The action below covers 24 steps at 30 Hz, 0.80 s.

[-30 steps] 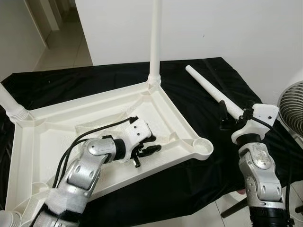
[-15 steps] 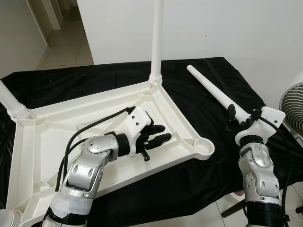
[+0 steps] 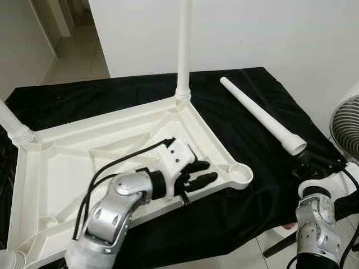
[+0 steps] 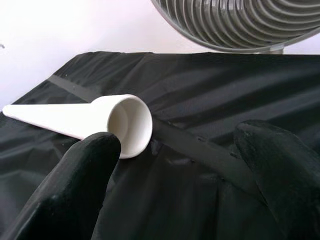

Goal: Building children table

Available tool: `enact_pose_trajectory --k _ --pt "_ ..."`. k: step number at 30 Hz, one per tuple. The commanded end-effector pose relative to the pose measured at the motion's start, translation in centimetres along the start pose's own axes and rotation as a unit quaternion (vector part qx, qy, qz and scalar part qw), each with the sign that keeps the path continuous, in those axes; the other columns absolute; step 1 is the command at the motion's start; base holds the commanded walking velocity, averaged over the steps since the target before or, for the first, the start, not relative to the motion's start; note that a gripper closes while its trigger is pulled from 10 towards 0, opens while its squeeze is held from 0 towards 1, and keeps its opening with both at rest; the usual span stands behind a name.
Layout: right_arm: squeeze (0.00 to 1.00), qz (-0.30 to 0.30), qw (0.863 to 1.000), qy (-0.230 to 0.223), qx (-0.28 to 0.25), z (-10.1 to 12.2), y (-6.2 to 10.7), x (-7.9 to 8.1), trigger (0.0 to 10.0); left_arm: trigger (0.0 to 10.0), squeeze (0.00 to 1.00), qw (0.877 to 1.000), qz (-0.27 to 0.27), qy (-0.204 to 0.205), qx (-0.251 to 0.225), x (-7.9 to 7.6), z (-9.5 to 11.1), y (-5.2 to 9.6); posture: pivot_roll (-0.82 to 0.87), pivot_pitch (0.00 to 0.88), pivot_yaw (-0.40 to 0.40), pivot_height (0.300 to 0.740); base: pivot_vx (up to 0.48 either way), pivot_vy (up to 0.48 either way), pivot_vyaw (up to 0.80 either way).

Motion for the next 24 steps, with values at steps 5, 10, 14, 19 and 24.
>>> enact_pose_trajectory --k 5,10,14,19,24 --pt "0.00 0.064 0.996 -0.051 0.029 -0.9 -0.8 1.0 10.0 10.0 0.00 1.000 0.011 -0.001 -0.001 -0.6 0.5 -0.9 -0.01 0.104 0.076 0.740 0.000 0.000 0.00" --pt "0.00 0.110 0.990 -0.074 0.045 -1.3 -1.4 2.4 10.0 10.0 0.00 1.000 0.013 -0.003 -0.005 -1.0 1.1 -1.4 0.01 0.106 0.070 0.740 0.000 0.000 0.00" --pt "0.00 0.130 0.986 -0.087 0.057 -1.7 -2.1 3.1 10.0 10.0 0.00 1.000 0.011 -0.002 -0.011 -1.5 1.5 -1.6 0.03 0.109 0.071 0.740 0.000 0.000 0.00" --pt "0.00 0.152 0.982 -0.092 0.061 -1.8 -2.7 4.1 10.0 10.0 0.00 1.000 0.006 -0.007 -0.008 -1.8 1.5 -1.5 0.06 0.116 0.069 0.740 0.000 0.000 0.00" --pt "0.00 0.181 0.977 -0.088 0.067 -2.1 -3.4 5.2 10.0 10.0 0.00 1.000 0.007 -0.014 -0.004 -1.9 1.8 -1.4 0.08 0.123 0.071 0.740 0.000 0.000 0.00"
Point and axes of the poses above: a point about 5 cm out from each wrist's last joint towards the gripper, its own y axis pointing back from the gripper into the wrist, its own z axis along the axis of the wrist's last joint, x = y × z, the point moved 6 cm from there along -y, pointing out of the wrist towards the gripper
